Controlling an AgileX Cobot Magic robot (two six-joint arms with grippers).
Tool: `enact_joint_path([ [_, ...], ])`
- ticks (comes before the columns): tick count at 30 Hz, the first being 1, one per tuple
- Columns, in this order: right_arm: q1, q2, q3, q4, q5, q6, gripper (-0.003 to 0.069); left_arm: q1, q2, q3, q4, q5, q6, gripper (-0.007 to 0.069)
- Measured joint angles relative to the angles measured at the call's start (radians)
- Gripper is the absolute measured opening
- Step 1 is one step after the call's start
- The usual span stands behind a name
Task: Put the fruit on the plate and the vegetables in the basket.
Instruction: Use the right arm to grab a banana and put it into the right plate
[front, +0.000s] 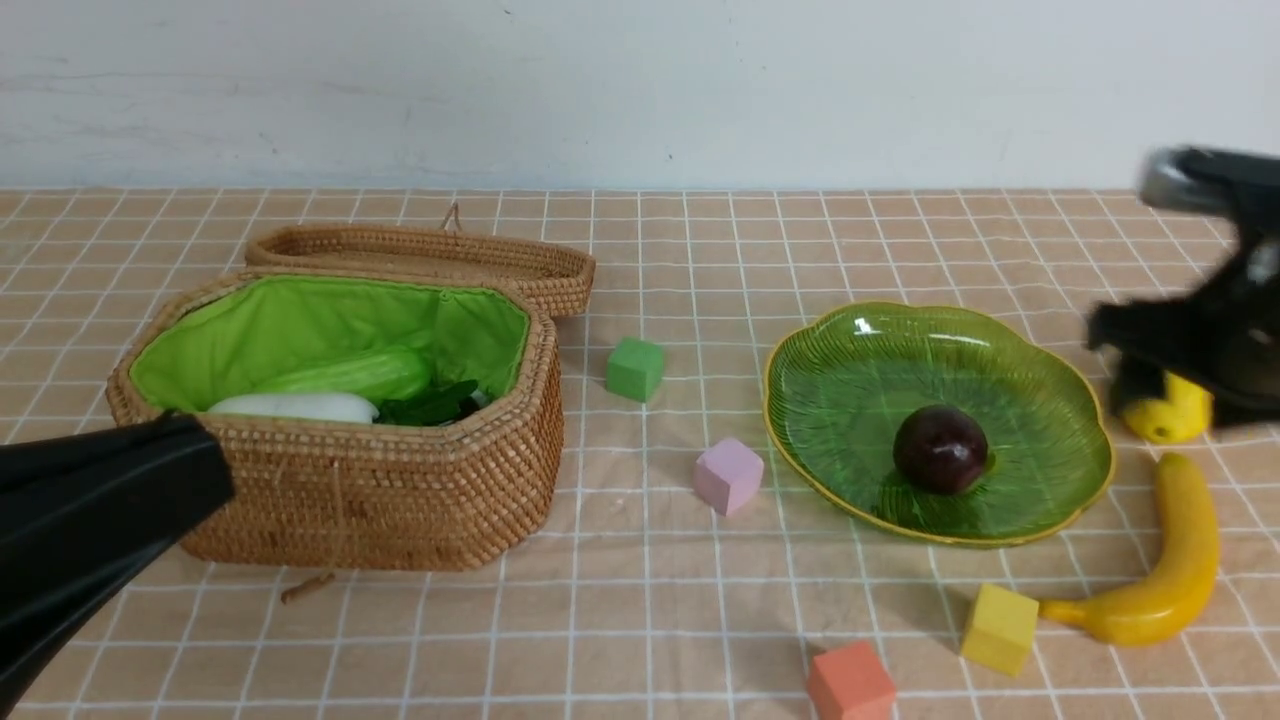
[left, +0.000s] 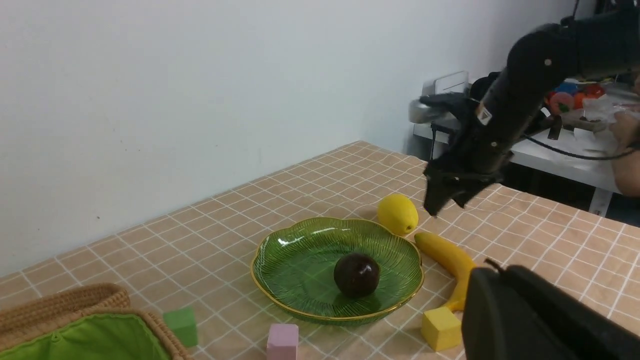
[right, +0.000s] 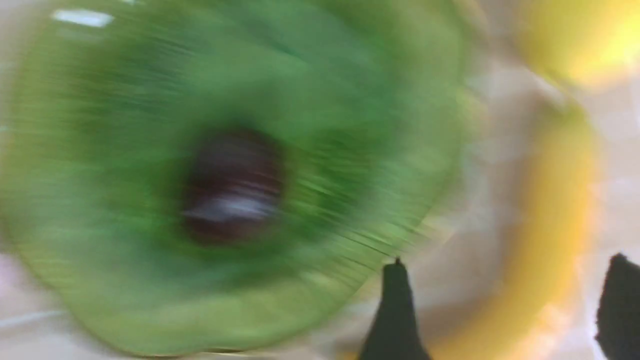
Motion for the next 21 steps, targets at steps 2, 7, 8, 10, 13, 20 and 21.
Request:
enact_joint_path([
  [2, -0.058, 0.010, 0.070, 0.023, -0.029, 0.000, 0.0471, 0.000, 0.000, 0.000, 0.000, 0.000, 0.000, -0.0013],
  [7, -0.143, 0.057, 0.199, 0.105, -0.199, -0.012, 0.0463, 0.000, 0.000, 0.000, 0.000, 0.000, 0.000, -0.0013],
  [8, -0.152, 0.072, 0.202, 0.117, -0.225, -0.017, 0.0462, 0.000, 0.000, 0.000, 0.000, 0.000, 0.000, -0.0013],
  [10, -0.156, 0.083, 0.203, 0.124, -0.247, -0.023, 0.0462, 0.000, 0.000, 0.000, 0.000, -0.001, 0.000, -0.0013],
  [13, -0.157, 0.132, 0.203, 0.148, -0.299, -0.048, 0.0454, 0.000, 0.000, 0.000, -0.001, -0.001, 0.000, -0.0013],
  [20, -0.158, 0.186, 0.202, 0.161, -0.300, -0.080, 0.0340, 0.000, 0.000, 0.000, -0.004, -0.001, 0.000, -0.0011],
  [21, -0.158, 0.186, 0.200, 0.161, -0.295, -0.094, 0.0325, 0.000, 0.000, 0.000, -0.004, -0.001, 0.000, -0.0011],
])
